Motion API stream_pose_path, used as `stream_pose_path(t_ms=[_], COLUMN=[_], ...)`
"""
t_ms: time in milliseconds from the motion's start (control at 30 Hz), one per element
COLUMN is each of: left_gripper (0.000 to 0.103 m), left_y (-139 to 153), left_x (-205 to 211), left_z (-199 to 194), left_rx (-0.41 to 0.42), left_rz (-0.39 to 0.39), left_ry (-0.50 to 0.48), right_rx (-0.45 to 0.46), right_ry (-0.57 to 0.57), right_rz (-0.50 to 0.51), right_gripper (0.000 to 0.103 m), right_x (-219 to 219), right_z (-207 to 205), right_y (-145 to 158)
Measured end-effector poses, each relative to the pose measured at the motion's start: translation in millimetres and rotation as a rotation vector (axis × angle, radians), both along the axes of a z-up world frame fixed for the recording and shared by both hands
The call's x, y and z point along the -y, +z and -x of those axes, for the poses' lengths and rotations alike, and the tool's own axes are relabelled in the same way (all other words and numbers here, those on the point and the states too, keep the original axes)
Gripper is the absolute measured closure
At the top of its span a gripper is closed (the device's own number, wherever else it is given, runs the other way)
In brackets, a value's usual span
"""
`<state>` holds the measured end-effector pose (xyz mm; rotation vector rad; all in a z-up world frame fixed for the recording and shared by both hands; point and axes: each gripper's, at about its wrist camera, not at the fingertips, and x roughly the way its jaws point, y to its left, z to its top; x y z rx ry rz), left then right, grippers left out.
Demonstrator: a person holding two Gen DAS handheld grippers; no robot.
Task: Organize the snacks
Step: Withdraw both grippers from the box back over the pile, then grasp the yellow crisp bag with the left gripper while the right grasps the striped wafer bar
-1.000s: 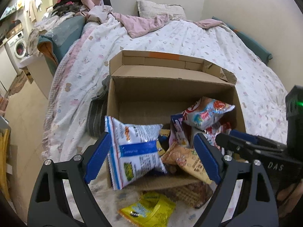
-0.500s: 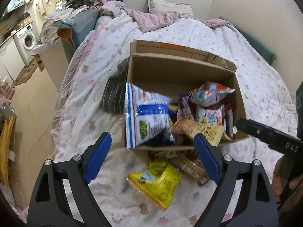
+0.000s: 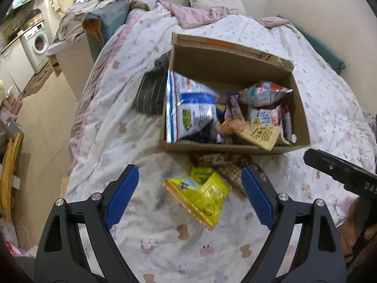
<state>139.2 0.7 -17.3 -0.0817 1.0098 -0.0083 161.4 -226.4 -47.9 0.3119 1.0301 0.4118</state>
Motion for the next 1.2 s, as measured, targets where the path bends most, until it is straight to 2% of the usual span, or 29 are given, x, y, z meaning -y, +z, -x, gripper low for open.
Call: stream_pose_path(t_ms=[167,333,467,633,867,900,1033,1200], left_gripper=[0.016,0.016,0.016,0.016,0.016,0.016,0.016,0.016], left_y=[-11,-22,-32,-51,-65,-66,-59,-78], left_x=[-2,-9,-24,-45,-49,-46,-37,-16], left_z=[11,19,24,23,16,13,3,-20], left_rx=[-0.040,-0.072,-0.093,-0.161,-0.232,-0.239,-0.213,-0.285], left_rz=[-0.005,-0.023,-0.020,-0.036,0.083,0.118,0.231,0.241], left_ry=[0.009,0.004,0.045,0.118,0.158,0.156,0.173,0.165], right_rx=[-0.022,-0.100,-0.134,-0.171,-0.204,-0.208,-0.212,-0.218], right_ry=[0.001,-0.027,-0.048,-0.073,-0.069,-0.069,-0.072,-0.080], right_rz=[0.032,0.060,0.072,0.036,0.085,0.085,0.095,0.093], right_gripper=[0.033,0.033,0.033,0.033,0.033,0.033,0.033,0.033], right_x=[-1,9,17,21,15,15,16,21], right_z=[7,7,6,7,0,-1,-4,-4], right_y=[-9,-33,-43,-48,-58,-59,-60,-62])
